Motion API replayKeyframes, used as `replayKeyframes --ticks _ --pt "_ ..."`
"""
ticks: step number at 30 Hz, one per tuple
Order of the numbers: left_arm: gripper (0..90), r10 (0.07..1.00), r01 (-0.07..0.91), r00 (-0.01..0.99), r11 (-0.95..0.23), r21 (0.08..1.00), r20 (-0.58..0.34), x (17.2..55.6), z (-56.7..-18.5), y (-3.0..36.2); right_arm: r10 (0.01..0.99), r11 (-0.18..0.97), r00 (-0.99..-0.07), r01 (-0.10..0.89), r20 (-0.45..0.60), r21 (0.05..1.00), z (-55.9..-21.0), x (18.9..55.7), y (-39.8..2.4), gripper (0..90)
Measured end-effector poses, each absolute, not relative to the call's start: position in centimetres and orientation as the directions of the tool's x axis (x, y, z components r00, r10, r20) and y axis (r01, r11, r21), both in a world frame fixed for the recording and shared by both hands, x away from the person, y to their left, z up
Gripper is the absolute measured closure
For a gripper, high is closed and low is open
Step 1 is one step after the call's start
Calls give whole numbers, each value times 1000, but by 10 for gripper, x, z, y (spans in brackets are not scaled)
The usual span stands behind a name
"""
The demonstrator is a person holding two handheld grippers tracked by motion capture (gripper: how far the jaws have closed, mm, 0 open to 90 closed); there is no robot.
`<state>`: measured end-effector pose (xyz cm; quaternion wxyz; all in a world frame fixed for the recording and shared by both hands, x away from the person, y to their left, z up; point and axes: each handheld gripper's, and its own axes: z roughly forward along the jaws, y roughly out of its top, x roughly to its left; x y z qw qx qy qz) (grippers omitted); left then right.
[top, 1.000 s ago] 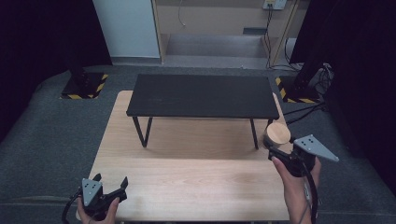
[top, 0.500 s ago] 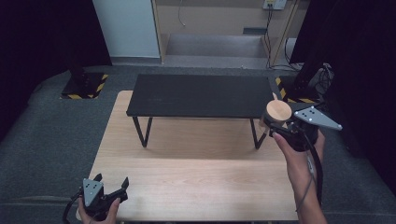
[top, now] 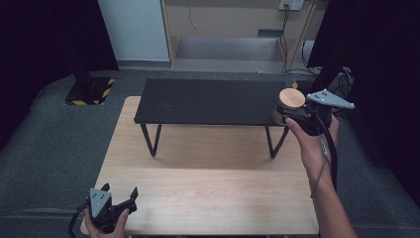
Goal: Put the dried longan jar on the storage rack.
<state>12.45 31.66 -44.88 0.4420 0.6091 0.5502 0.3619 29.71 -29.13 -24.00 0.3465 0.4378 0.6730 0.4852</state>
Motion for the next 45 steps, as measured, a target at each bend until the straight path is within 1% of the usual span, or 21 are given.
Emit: replayKeyframes --ticks 4,17,33,45 --pt "16 990 350 131 -3 937 -46 126 -449 317 926 169 -372 260 -62 951 -242 307 -286 259" --pt "15 990 358 135 -9 934 -42 131 -449 319 928 161 -369 288 -45 944 -246 331 -281 259" --pt "15 990 357 134 -6 934 -45 134 -450 318 927 168 -372 312 -42 935 -246 341 -281 259" --pt "16 990 361 136 -9 932 -43 134 -450 317 927 148 -374 314 -21 938 -250 346 -284 259"
